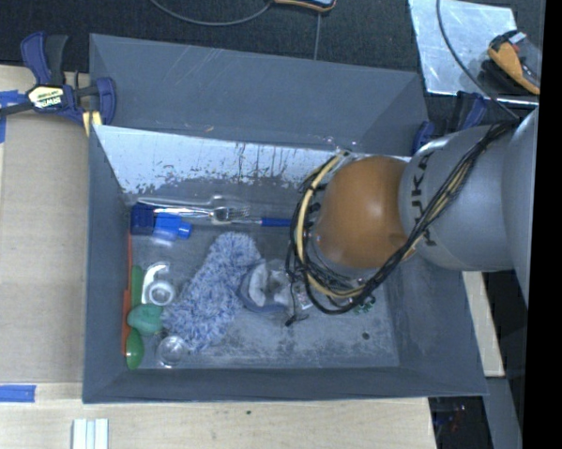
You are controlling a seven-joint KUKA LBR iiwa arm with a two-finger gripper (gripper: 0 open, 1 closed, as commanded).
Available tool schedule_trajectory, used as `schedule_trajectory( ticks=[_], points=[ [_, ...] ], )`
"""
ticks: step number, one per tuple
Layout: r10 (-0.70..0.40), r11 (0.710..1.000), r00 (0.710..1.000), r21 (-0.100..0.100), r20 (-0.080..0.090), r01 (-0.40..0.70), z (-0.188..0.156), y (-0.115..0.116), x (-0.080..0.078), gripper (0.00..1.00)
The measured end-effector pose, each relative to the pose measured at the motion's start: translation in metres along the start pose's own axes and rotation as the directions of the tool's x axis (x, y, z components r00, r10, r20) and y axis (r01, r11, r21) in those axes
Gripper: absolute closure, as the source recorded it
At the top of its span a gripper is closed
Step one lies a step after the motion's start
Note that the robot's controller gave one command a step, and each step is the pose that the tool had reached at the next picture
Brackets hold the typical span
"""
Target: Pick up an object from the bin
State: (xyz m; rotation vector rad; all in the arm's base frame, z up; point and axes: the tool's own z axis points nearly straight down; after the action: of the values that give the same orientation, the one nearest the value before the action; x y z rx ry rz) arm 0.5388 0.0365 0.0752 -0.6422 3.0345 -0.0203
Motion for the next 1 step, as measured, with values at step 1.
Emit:
schedule_trajectory(
  ticks=[1],
  points=[
    [-0.195, 0.981, 0.981, -0.002, 0.001, 0.195, 0.0, 0.0131, -0.0054, 1.0]
  ],
)
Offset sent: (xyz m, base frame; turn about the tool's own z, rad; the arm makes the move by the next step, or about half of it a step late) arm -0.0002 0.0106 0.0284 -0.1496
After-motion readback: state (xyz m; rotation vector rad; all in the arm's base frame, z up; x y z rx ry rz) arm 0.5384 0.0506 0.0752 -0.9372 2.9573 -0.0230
